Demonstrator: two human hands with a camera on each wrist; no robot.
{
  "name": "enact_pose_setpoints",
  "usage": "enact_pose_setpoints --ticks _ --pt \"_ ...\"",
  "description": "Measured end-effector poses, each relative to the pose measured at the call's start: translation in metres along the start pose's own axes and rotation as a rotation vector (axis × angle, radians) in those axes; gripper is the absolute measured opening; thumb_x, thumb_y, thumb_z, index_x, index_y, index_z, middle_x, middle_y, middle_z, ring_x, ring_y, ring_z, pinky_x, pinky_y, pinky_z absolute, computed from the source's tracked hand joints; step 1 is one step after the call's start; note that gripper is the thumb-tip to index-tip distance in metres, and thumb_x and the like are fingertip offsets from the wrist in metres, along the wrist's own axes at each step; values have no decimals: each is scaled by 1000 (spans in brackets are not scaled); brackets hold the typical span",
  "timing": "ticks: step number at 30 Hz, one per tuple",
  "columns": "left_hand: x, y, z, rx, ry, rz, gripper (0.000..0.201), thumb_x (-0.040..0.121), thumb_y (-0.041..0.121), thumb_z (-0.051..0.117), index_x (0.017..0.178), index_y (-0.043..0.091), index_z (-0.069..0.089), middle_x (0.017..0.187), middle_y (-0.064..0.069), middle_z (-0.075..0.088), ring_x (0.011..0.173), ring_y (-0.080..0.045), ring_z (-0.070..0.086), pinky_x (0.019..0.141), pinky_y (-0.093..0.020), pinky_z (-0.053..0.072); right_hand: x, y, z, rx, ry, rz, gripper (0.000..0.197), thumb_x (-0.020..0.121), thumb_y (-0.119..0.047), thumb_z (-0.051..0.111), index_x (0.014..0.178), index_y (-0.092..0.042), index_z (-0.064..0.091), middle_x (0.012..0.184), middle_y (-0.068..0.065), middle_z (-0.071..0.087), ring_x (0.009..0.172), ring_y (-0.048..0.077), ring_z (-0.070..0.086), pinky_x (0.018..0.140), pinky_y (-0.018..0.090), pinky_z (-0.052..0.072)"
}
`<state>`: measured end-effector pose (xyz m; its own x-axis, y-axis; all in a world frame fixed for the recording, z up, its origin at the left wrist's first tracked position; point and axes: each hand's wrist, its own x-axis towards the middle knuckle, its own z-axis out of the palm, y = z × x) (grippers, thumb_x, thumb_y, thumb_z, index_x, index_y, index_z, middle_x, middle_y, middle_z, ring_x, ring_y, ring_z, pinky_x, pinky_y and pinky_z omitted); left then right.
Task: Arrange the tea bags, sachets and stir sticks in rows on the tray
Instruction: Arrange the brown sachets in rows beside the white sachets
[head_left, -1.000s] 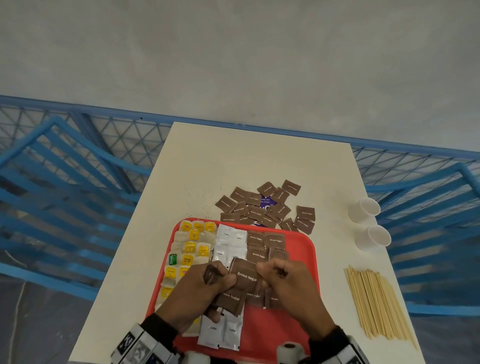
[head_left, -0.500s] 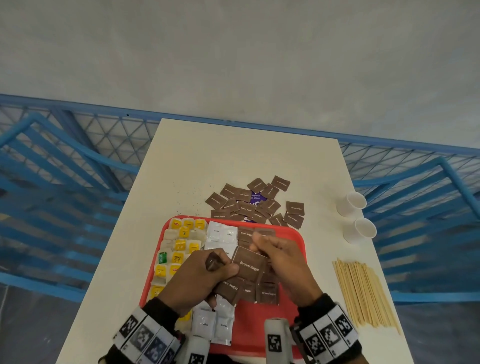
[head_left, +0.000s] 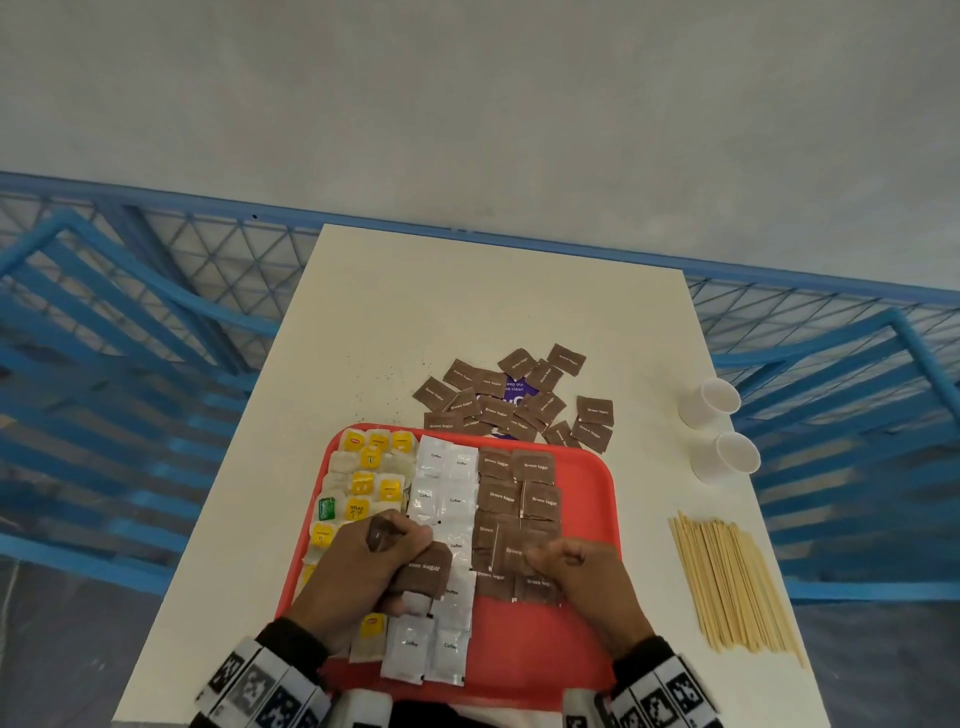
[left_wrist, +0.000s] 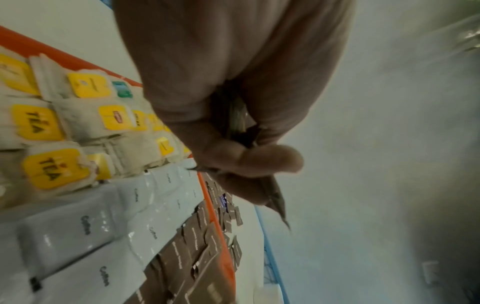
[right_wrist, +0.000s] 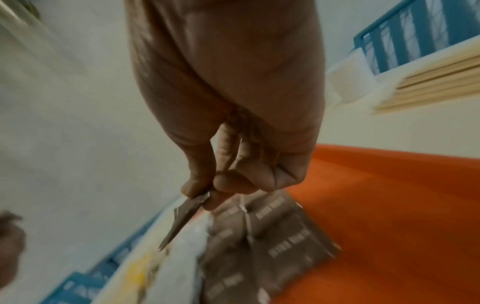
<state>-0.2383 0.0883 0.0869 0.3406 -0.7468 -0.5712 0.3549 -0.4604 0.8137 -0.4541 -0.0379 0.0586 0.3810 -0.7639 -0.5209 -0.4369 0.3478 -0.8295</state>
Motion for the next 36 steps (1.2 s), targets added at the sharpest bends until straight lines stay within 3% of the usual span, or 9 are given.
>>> enact_pose_setpoints --ticks 2,9,14,18,22,24,27,32,36 --pt "-1 -3 -8 -66 20 -48 16 88 21 70 90 7 63 78 -10 68 58 -15 64 37 -22 43 7 24 5 -84 6 44 19 82 -11 76 64 -11 74 61 -6 71 58 1 60 58 14 46" --pt "-2 -9 -19 -180 34 -118 28 73 25 76 92 8 66 81 -12 66 60 -16 57 38 -21 43 27 62 26 -294 45 82 20 78 -20 81 59 -19 75 70 -4 75 66 5 65 68 28 54" --pt "-3 -8 -17 -224 -1 -142 36 74 25 76 103 4 67 82 -11 70 58 -15 60 42 -25 50 30 58 33 -339 134 124 29 73 -24 83 50 -15 68 60 -3 72 52 -4 59 54 10 46" --pt "-4 -5 -14 -256 -34 -151 35 74 19 75 104 3 67 80 -13 69 53 -15 57 41 -26 51 31 54 33 -400 195 123 38 71 -29 84 49 -18 57 57 -2 68 55 8 59 58 21 46" --pt "-4 -3 -15 -301 -34 -155 32 79 12 71 108 1 66 86 -16 70 53 -17 61 41 -27 54 27 49 12 -440 280 33 35 77 -26 79 56 -17 53 64 -3 68 66 12 63 58 20 43" --pt "-3 -3 -15 -311 -27 -152 28 82 9 69 109 0 66 88 -17 71 54 -18 64 40 -27 54 22 51 3 -498 234 -53 25 73 -17 80 65 -22 57 69 -6 66 69 8 60 62 16 43" --pt "-3 -1 -11 -326 -32 -158 21 87 2 65 108 -1 66 91 -19 71 56 -19 65 40 -28 54 12 60 -1 -622 105 -147 37 67 -12 80 68 -37 53 84 -11 62 77 -2 54 68 7 38" --pt "-5 8 -2 -355 -110 -161 27 89 -8 58 116 -2 62 103 -23 73 81 -34 73 53 -36 61 -4 17 13 -398 152 -313 13 84 -22 76 73 -26 70 76 -14 70 72 1 63 62 8 42" --pt "-7 12 12 -203 -125 -48 21 88 3 65 109 0 69 105 -26 72 87 -37 73 56 -32 61 -29 -46 37 -94 -193 -248 13 83 -29 76 89 -17 77 85 -2 77 74 7 69 67 18 52"
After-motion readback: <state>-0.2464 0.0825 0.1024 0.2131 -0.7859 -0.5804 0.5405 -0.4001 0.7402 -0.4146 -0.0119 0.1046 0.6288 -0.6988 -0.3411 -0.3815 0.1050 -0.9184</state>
